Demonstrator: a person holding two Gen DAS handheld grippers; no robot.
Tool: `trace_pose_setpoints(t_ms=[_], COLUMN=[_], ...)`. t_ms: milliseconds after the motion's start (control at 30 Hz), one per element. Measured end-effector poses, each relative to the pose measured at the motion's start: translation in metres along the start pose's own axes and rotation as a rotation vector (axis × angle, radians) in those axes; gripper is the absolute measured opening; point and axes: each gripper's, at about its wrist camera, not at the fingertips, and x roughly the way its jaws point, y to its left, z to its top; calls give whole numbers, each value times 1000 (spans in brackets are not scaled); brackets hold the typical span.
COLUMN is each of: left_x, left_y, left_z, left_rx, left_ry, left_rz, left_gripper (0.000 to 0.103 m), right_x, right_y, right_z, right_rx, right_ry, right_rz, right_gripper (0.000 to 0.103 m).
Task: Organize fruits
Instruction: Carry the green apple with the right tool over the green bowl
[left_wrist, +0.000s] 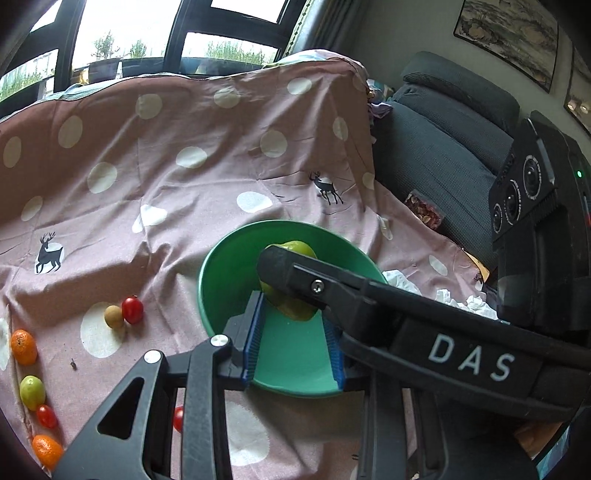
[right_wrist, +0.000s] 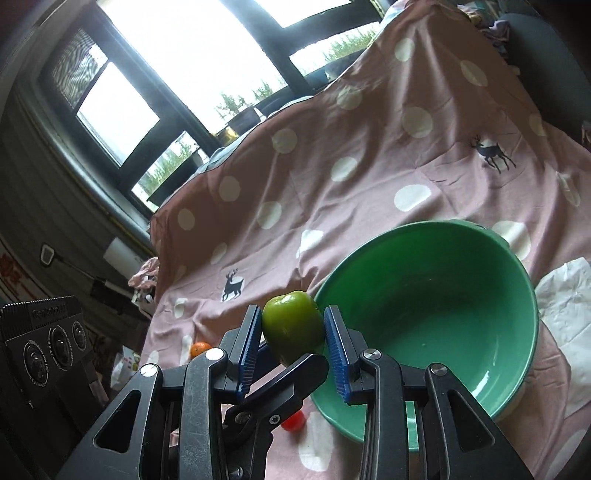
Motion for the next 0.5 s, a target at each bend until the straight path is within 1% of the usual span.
trace_pose_setpoints(t_ms=[133, 500], left_x=[13, 44], left_y=[-7, -26], left_z=[3, 8], left_rx=[6, 23], left_ry=[14, 60], left_rz=[-24, -84], left_gripper=[31, 31], right_x=[-3, -12], right_y=[-16, -46], right_z=[3, 6], right_rx=[41, 123], right_ry=[-4, -25], right_rz=[-6, -75], right_gripper=[36, 36])
